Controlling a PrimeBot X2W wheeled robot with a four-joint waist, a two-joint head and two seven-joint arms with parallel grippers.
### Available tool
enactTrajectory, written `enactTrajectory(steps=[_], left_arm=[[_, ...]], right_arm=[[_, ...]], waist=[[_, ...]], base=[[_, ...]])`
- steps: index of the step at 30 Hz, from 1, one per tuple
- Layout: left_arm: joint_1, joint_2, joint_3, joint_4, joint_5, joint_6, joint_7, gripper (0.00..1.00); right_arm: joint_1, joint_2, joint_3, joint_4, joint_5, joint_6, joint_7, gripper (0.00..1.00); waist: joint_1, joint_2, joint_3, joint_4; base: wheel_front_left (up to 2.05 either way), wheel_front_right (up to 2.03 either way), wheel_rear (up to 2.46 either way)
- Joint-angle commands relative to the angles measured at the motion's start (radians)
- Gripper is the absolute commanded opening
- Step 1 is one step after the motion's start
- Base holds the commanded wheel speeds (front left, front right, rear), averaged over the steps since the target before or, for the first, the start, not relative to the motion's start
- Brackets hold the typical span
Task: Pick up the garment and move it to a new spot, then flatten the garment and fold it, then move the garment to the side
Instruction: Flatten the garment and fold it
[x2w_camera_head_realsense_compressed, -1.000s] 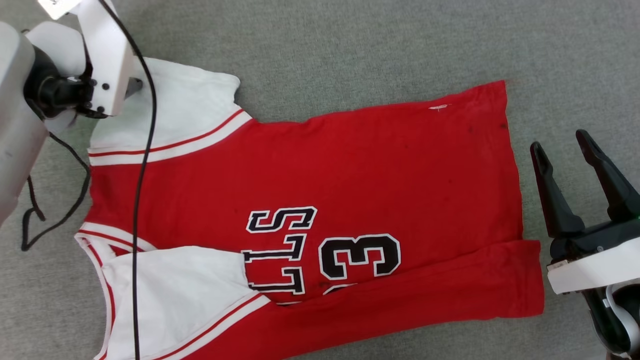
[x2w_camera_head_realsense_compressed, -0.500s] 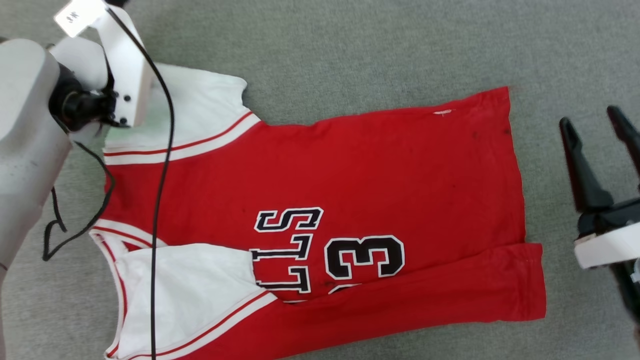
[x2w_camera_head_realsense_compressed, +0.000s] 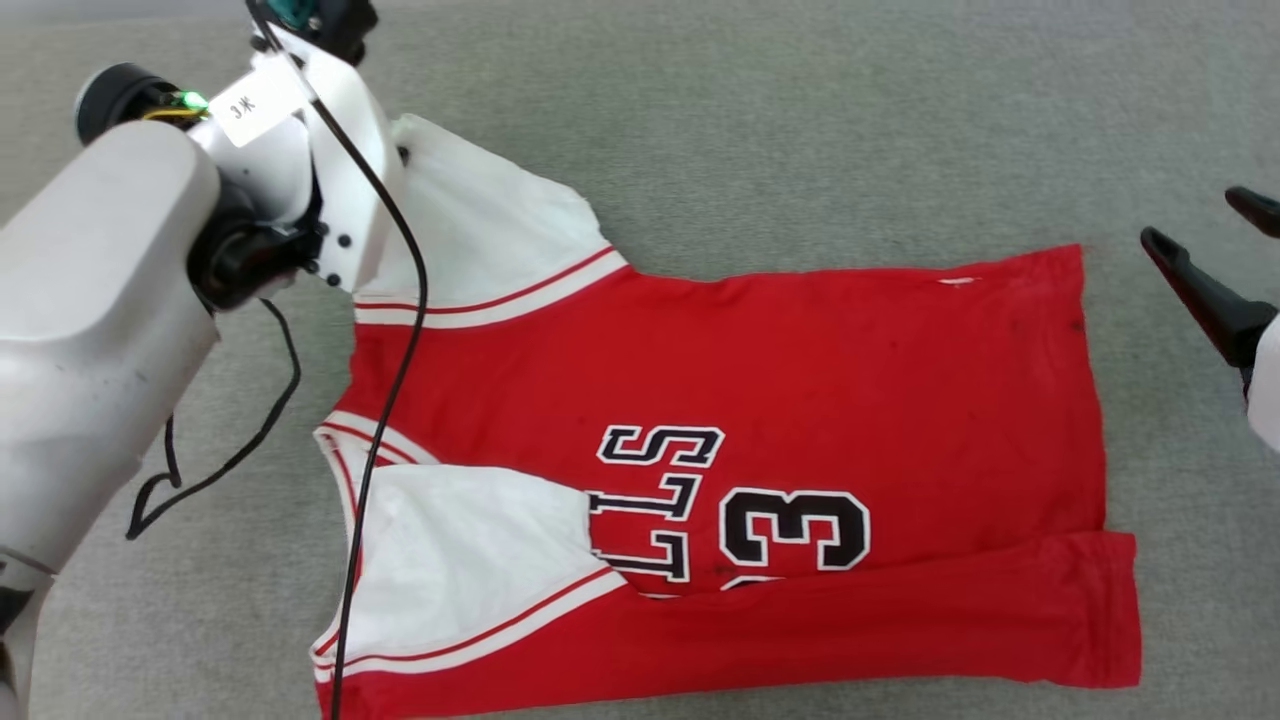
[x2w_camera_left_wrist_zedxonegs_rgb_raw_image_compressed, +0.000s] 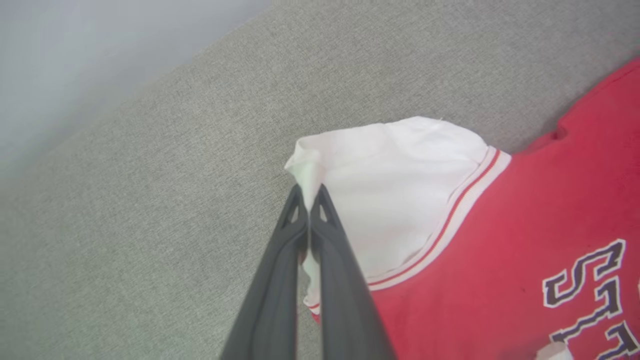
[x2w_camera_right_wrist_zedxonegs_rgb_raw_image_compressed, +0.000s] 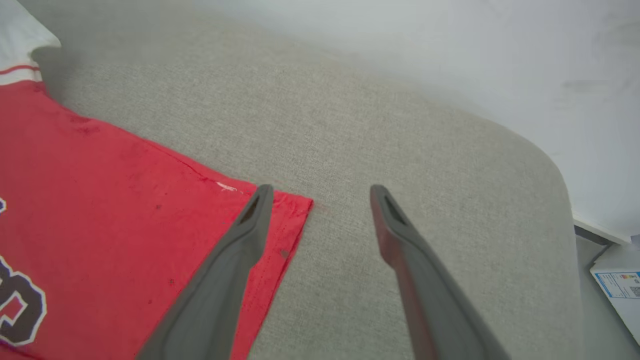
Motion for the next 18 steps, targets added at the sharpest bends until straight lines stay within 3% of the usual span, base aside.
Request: enactTrajectory(steps=[1,6,9,13,18], left_arm=[[0.014,-0.002,-0.003,-0.014,0.003,-0.001,-0.010,0.00],[0.024,-0.004,-0.019,-0.085,0.016,-0.001,-0.043,0.00],[0.019,-0.007,-0.024,-0.119,0.026,-0.001,-0.055,0.00],[0.003,-0.011,-0.025,-0.155,0.038,0.003,-0.070,0.00],[-0.017,-0.015,-0.026,-0.194,0.056,0.010,-0.085,0.00]], right_arm=[[-0.024,-0.016,0.021,0.015,0.024,-0.001,0.042,1.00],[-0.130,-0.085,0.142,0.082,0.123,-0.001,0.281,1.00],[-0.185,-0.102,0.200,0.127,0.138,-0.001,0.364,1.00],[-0.244,-0.076,0.238,0.207,0.149,-0.001,0.397,1.00],[-0.303,-0.033,0.312,0.349,0.135,-0.001,0.350,1.00]], waist=[[0.0001,0.0000,-0.007,0.019],[0.0001,0.0000,0.004,0.053],[0.0001,0.0000,0.019,0.070],[0.0001,0.0000,0.044,0.088],[0.0001,0.0000,0.090,0.112]], base=[[0.00,0.00,0.00],[0.00,0.00,0.00],[0.00,0.00,0.00],[0.00,0.00,0.00],[0.00,0.00,0.00]])
